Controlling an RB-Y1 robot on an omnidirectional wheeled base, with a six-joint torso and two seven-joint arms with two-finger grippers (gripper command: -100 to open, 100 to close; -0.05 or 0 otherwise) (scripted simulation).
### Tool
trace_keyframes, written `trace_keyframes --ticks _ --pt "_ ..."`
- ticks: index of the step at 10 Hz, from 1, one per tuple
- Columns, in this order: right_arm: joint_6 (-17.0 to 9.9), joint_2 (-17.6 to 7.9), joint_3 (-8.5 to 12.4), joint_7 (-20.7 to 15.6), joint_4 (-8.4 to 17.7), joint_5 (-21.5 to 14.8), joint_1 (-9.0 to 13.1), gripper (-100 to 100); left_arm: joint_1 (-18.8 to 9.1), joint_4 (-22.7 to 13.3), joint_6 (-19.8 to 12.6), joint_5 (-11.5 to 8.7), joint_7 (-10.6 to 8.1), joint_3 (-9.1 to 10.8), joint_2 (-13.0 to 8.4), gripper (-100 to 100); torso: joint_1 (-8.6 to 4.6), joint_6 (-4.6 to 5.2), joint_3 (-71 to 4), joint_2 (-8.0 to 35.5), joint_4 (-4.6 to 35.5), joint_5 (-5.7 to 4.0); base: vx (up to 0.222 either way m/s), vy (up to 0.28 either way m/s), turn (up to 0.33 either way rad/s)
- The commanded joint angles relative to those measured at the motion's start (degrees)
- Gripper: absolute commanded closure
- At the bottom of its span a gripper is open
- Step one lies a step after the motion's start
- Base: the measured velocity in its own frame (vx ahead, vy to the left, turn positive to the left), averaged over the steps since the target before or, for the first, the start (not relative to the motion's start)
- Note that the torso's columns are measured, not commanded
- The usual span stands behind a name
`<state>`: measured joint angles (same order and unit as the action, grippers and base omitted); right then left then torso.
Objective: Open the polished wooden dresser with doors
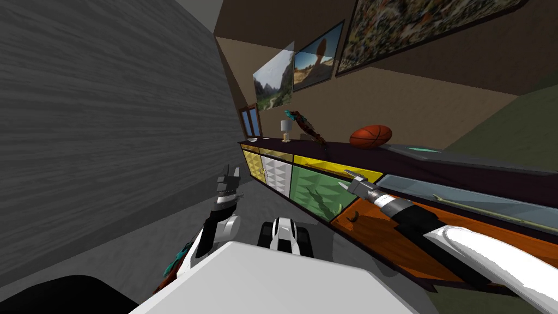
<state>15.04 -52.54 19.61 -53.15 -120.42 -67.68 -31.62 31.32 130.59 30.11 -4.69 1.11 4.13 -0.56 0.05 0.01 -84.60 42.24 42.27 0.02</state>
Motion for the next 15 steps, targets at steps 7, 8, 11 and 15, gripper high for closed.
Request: trace_keyframes --ticks 7,8,11,15 --pt "-9.63 2.45 -0.87 1.18 8.91 -0.94 5.6 -100 0.0 0.0 0.0 0.0 0.0 0.0 0.0 0 0.02 -0.02 -0.01 -0.02 0.0 0.01 -0.006 0.105 0.07" --pt "-10.66 2.71 -0.93 1.33 9.83 -1.04 6.16 -100 0.0 0.0 0.0 0.0 0.0 0.0 0.0 0 0.02 0.0 0.01 0.03 0.01 0.01 0.003 0.108 0.061" --pt "-13.63 3.42 -1.1 1.76 12.43 -1.33 7.75 -100 0.0 0.0 0.0 0.0 0.0 0.01 -0.01 0 -0.1 0.0 0.03 0.04 0.01 -0.03 0.011 0.094 0.065" --pt "-17.89 4.42 -1.34 2.35 16.1 -1.78 10.02 -100 0.0 0.0 0.0 0.0 0.0 0.01 -0.01 0 -0.01 -0.01 0.01 0.02 0.01 -0.01 0.008 0.096 0.068"
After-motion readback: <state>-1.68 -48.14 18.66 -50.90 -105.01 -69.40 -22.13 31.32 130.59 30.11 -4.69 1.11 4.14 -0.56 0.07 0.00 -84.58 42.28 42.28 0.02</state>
